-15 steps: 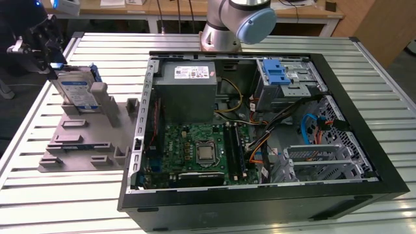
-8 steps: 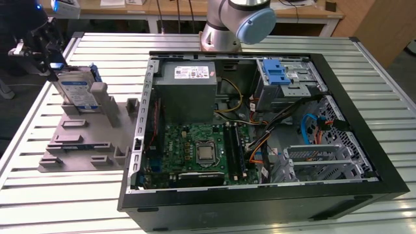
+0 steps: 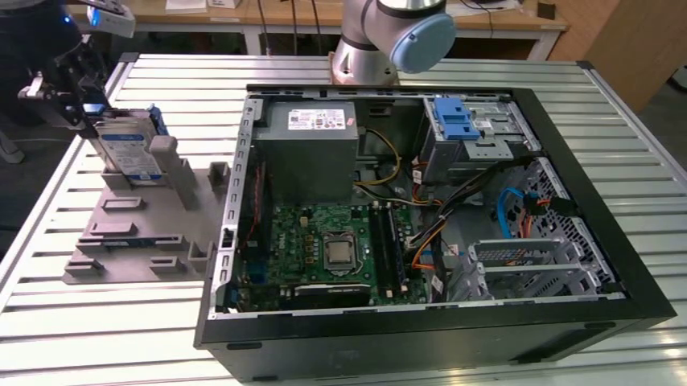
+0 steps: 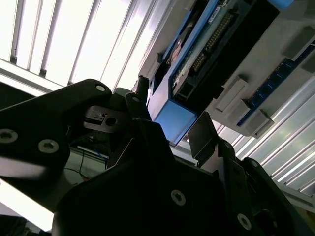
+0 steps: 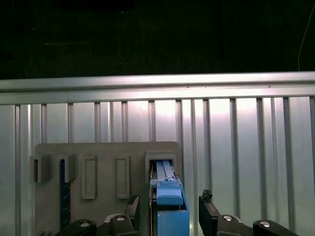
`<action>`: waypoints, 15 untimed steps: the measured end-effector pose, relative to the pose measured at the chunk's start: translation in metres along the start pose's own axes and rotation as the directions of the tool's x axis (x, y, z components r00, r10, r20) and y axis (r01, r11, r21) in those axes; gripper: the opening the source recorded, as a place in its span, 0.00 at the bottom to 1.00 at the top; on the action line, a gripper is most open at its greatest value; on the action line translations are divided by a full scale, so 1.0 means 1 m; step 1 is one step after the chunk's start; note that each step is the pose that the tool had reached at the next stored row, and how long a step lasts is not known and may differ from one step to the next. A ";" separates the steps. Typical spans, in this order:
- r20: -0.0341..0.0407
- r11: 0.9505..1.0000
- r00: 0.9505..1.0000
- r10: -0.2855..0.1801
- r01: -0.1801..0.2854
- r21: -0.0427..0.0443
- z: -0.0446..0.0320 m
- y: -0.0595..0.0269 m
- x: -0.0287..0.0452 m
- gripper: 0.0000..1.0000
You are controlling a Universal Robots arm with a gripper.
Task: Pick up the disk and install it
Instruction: 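Pick up the disk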
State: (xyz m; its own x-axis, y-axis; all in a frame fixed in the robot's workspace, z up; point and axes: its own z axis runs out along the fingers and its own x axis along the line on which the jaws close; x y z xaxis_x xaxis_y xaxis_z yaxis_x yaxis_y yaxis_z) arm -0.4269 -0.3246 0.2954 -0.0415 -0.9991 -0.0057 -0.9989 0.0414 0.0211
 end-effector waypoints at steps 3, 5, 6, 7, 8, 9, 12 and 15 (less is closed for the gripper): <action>0.000 1.000 1.000 0.000 0.000 0.000 0.0031 0.0002 0.0000 0.59; 0.000 1.000 1.000 0.000 0.000 0.000 0.0050 0.0002 0.0000 0.59; 0.000 1.000 1.000 0.000 0.000 0.000 0.0058 0.0002 0.0000 0.59; 0.000 1.000 1.000 0.000 0.000 0.000 0.0065 0.0003 0.0000 0.59; 0.000 1.000 1.000 0.000 0.000 0.000 0.0068 0.0003 0.0000 0.59; 0.000 1.000 1.000 0.000 0.000 0.000 0.0068 0.0003 0.0000 0.57; 0.000 1.000 1.000 0.000 0.000 0.003 0.0069 0.0003 0.0001 0.45; 0.000 1.000 1.000 -0.001 0.001 0.003 0.0069 0.0003 0.0000 0.37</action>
State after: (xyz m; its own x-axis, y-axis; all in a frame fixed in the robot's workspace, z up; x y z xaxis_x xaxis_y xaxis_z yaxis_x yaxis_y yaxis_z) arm -0.4273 -0.3246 0.2885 -0.0410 -0.9991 -0.0056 -0.9990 0.0409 0.0178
